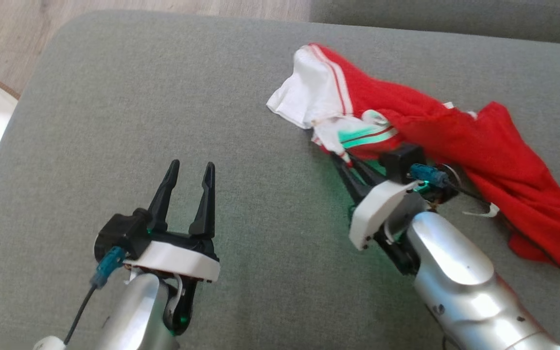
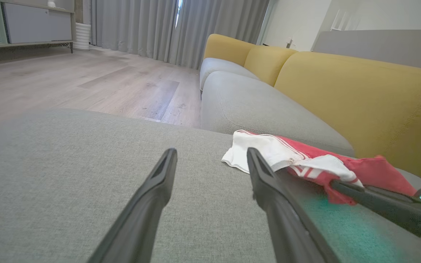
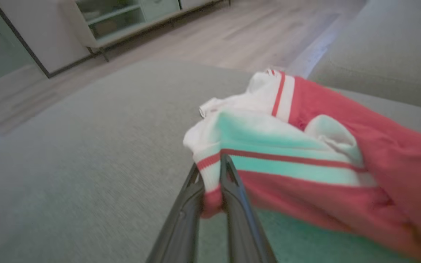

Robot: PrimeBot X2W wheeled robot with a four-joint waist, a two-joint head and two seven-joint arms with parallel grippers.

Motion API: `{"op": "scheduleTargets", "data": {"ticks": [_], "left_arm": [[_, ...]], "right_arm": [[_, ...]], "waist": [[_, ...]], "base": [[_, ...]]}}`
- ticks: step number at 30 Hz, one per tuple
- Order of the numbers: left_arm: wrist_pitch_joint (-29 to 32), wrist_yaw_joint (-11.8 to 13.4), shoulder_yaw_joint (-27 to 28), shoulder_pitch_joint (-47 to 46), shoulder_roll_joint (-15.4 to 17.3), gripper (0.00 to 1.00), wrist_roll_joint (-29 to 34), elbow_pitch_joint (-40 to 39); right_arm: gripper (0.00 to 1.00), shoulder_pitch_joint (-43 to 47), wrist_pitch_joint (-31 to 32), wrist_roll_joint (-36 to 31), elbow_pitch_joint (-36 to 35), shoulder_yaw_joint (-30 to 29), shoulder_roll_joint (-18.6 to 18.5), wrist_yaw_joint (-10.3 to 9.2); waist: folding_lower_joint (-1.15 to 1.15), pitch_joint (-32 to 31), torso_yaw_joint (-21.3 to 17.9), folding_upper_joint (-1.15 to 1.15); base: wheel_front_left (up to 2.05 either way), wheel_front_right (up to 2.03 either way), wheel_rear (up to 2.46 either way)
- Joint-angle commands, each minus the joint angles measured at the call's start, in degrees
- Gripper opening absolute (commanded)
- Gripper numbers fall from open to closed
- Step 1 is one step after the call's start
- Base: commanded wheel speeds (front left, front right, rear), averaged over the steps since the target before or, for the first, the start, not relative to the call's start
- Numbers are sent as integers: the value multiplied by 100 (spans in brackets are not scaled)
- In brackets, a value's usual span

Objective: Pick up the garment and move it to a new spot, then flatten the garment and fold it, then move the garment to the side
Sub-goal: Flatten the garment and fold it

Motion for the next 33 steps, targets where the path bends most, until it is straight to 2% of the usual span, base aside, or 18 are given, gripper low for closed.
{"op": "scheduleTargets", "data": {"ticks": [1,6,14,15,16,21,25,30,33], "left_arm": [[-55,9,220,-206,28,100,97,-209],[-55,9,417,-129,54,100,173,-258],[-55,9,776,-2,129,100,241,-330],[-55,9,792,15,138,100,247,-335],[-55,9,800,27,145,100,249,-341],[-55,9,904,94,180,100,268,-367],[-55,9,945,136,171,100,283,-416],[-55,9,970,162,159,100,276,-494],[-55,9,956,175,146,100,260,-539]], "right_arm": [[0,-217,-129,236,-356,250,113,-4],[0,-318,-254,792,-840,758,113,-4],[0,-187,-221,1007,-1004,1239,113,-4],[25,-139,-176,1032,-1033,1336,113,-4],[100,-80,-130,1118,-1077,1414,114,-4],[100,-41,-87,1231,-1162,1529,114,-4],[100,-85,-249,1118,-1127,1184,114,-4],[100,-126,-691,331,-927,140,103,-4],[100,39,-955,-244,-931,-607,-96,-4]], "waist": [[0,-48,-27,0],[0,-158,-14,0],[0,-339,185,0],[0,-352,204,0],[0,-364,221,0],[0,-442,155,0],[0,-538,-32,0],[0,-633,-333,0],[0,-677,-480,0]], "base": [[0,0,0],[0,0,0],[0,0,0],[0,0,0],[0,0,0],[0,0,0],[0,0,0],[0,0,0],[0,0,0]]}}
